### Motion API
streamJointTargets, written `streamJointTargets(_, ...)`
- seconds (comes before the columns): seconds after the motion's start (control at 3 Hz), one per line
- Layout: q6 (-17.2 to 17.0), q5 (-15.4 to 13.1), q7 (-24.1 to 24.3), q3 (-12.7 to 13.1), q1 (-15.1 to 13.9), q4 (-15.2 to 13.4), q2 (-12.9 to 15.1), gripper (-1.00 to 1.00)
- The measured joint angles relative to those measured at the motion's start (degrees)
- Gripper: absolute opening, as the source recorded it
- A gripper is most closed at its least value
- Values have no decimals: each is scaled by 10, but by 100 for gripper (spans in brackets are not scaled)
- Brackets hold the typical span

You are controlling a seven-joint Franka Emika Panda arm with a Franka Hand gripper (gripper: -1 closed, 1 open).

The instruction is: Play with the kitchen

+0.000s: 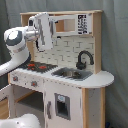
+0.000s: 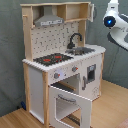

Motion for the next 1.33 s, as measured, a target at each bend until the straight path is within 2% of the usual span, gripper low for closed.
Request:
streamJointTargets(0.33,4,0,0,0,0,0,1,-100)
streamJointTargets(0.67,37,0,0,2,0,0,17,-100)
streamJointTargets(1.33,138,0,1,27,0,7,74,-100)
